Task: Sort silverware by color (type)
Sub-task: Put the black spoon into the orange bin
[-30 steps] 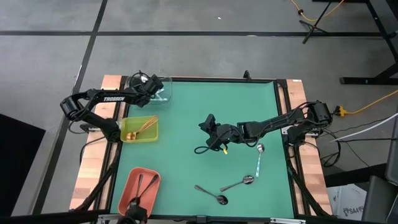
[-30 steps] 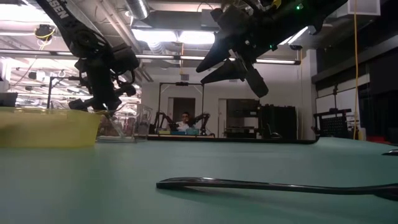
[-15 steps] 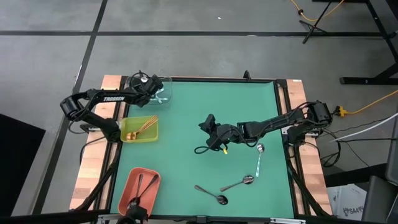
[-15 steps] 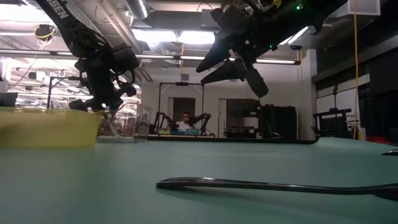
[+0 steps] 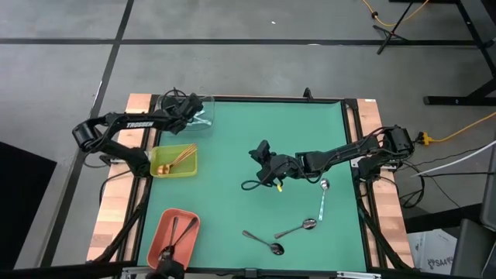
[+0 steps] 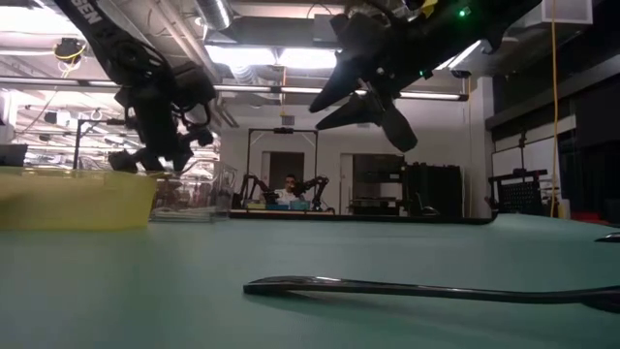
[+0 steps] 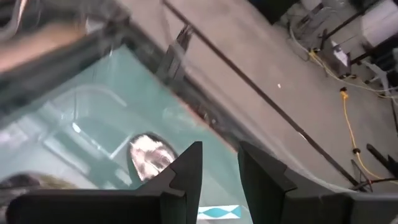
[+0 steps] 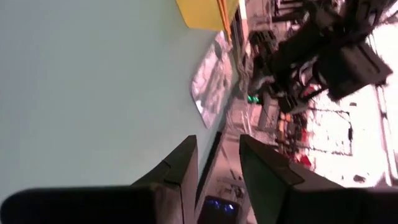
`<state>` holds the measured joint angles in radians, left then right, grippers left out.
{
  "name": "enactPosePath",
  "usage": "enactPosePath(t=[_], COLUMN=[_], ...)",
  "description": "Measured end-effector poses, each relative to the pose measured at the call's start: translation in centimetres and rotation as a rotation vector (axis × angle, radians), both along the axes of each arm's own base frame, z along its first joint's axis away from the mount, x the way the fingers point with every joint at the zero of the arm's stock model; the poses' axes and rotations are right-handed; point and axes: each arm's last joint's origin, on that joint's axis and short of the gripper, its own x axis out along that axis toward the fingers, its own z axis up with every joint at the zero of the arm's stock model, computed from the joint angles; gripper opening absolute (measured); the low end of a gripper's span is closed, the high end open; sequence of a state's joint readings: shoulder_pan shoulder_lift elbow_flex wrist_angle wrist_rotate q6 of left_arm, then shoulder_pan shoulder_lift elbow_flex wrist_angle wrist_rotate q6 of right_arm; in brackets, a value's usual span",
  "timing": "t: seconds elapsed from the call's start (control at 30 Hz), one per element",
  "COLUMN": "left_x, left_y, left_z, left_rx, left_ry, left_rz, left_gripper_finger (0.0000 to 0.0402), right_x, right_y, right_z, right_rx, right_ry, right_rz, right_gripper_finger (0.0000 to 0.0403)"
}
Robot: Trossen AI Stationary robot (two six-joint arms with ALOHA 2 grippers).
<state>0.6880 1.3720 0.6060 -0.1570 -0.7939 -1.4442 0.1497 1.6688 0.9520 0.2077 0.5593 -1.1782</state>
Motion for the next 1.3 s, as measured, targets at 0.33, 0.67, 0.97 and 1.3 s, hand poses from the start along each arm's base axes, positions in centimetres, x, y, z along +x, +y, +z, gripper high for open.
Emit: enactPosePath(t=[0.33, 0.67, 0.97, 1.3], left_x=[-0.1, 0.5, 1.6, 2.9], left_y=[-1.5, -3.7, -5.7, -7.9], left_z=[3.5, 7.1, 8.0, 7.9], left_rx=[0.113, 0.248, 0.304, 0.345], left_ry=[0.110, 0.251, 0.335, 0.359], left_rz=[-0.155, -0.522, -0.888, -1.230], left_gripper_finger=[0.0097, 0.0098, 0.0098, 0.0098], right_x=[-0.1, -0.4, -0.5, -0.6], right_y=[-0.3, -0.7, -0.8, -0.8], right_z=[0.2, 0.5, 0.5, 0.3], right_rx=[0.040, 0.095, 0.227, 0.317], right_ry=[-0.072, -0.208, -0.318, -0.369], right_rz=[-0.144, -0.386, -0.478, -0.524], right_gripper_finger=[0.0115, 0.0115, 0.0115, 0.0115])
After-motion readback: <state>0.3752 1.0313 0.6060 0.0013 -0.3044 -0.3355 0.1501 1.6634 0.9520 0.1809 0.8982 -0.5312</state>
